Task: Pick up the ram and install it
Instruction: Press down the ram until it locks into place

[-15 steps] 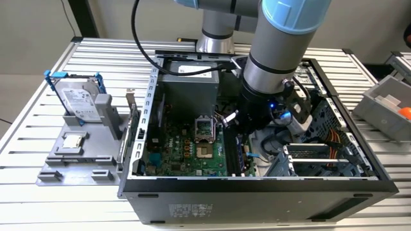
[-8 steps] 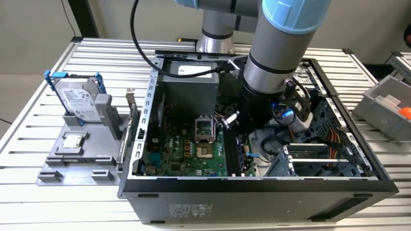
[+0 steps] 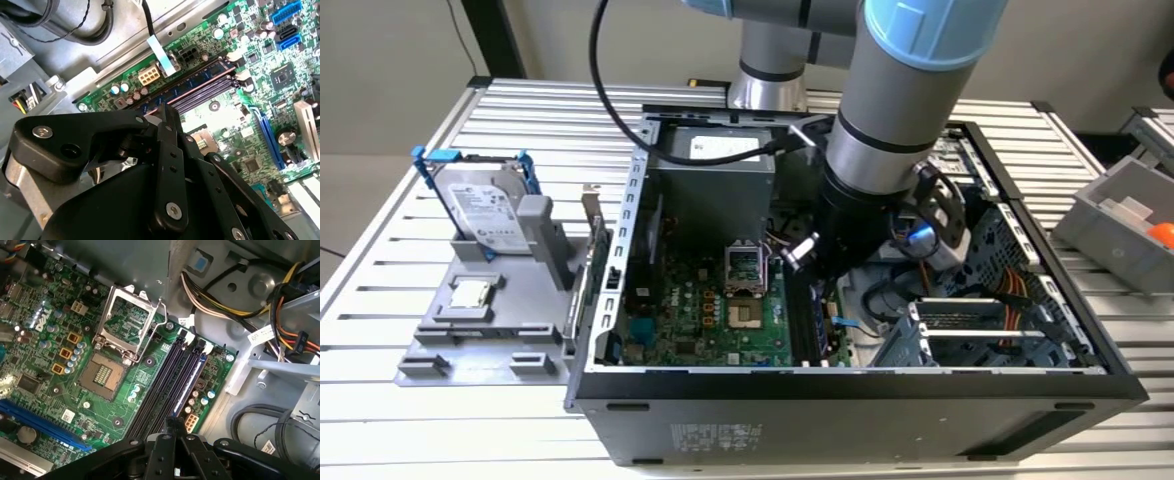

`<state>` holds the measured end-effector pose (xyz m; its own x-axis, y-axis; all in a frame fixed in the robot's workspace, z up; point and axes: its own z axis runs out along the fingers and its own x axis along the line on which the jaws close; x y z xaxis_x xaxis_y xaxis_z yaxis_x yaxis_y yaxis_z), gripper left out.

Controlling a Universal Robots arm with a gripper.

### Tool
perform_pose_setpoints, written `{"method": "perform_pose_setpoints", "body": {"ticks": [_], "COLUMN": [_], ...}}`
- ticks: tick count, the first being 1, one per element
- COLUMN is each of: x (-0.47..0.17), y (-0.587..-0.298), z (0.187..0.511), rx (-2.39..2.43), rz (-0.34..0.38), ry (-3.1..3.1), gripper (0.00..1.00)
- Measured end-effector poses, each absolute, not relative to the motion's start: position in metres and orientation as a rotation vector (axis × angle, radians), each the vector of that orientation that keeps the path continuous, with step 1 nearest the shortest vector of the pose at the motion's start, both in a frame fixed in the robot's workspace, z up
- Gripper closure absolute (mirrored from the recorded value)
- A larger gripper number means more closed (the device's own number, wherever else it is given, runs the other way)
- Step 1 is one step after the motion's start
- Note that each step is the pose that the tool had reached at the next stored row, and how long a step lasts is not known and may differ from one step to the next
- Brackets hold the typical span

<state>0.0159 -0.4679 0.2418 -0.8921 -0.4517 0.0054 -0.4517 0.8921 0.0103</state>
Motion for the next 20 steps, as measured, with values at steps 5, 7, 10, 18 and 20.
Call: {"method": "perform_pose_setpoints", "body": {"ticks": [5,7,10,18,20], "x": [0.016,0.016,0.016,0.016,0.016], "y": [-0.4676,-0.4673,-0.4672,-0.4671,-0.4671], "z": [0.2417,0.2417,0.2417,0.2418,0.2418], "rx": [0.795,0.816,0.855,0.956,0.976], "rz": [-0.012,-0.012,-0.011,-0.007,-0.007], "ry": [-3.031,-3.025,-3.014,-2.983,-2.976], "gripper": [1.0,1.0,1.0,1.0,1.0]}}
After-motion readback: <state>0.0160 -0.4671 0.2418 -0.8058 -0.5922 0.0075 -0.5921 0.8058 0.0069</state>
